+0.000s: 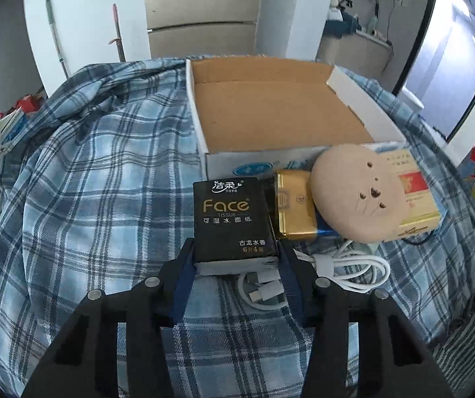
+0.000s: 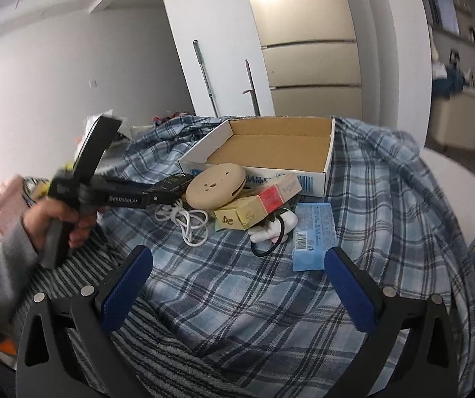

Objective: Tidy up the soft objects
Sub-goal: 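Grasp the black Face tissue pack with left gripper while right grasps blue bar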

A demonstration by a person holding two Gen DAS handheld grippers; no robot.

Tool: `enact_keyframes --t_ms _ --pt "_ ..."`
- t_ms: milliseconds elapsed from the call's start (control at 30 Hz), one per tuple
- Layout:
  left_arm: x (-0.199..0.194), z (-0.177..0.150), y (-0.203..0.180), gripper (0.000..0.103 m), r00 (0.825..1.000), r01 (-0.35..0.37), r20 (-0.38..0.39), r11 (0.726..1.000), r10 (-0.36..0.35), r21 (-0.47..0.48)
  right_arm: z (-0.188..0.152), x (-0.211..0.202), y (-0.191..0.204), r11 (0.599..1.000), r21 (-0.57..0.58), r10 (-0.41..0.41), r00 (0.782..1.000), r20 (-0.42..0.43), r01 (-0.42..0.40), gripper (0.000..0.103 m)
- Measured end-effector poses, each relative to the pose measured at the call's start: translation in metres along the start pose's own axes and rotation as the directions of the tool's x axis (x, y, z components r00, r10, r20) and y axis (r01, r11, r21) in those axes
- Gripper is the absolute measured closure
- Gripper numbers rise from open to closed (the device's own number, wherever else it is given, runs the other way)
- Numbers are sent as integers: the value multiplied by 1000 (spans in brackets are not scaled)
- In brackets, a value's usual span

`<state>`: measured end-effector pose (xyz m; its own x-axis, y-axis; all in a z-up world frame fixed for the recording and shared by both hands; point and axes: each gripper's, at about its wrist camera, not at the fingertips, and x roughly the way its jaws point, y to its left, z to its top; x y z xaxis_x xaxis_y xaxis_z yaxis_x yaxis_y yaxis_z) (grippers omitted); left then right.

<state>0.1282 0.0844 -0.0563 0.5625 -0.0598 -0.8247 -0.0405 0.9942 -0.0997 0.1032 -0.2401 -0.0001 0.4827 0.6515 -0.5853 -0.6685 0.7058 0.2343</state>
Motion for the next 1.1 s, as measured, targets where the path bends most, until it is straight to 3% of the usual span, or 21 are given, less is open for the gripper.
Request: enact_keyframes --t_ms 200,300,500,600,633,967,1100 --pt "-15 -3 2 53 998 3 65 1000 -2 -12 29 11 -14 988 -115 -114 992 -53 108 3" --pt "-20 -3 2 53 996 3 86 1000 -2 -8 31 35 -27 974 -159 -183 972 -145 159 22" --pt "-26 -4 -2 53 993 -8 116 1000 6 10 18 68 -36 972 -171 -201 940 -275 158 33" --pt "-29 -4 -4 53 992 -11 128 1000 8 21 16 75 -35 964 -200 -233 926 -297 178 56" --pt "-29 -4 -4 53 991 -13 131 1000 10 21 16 72 -33 962 -205 -237 928 -289 182 59" --pt "-33 -5 -2 53 988 -20 152 1000 18 8 17 80 -34 962 -203 -240 922 -304 183 59" --pt "-41 -6 -9 53 980 -37 196 999 29 38 19 67 -31 959 -208 -246 931 -269 194 63"
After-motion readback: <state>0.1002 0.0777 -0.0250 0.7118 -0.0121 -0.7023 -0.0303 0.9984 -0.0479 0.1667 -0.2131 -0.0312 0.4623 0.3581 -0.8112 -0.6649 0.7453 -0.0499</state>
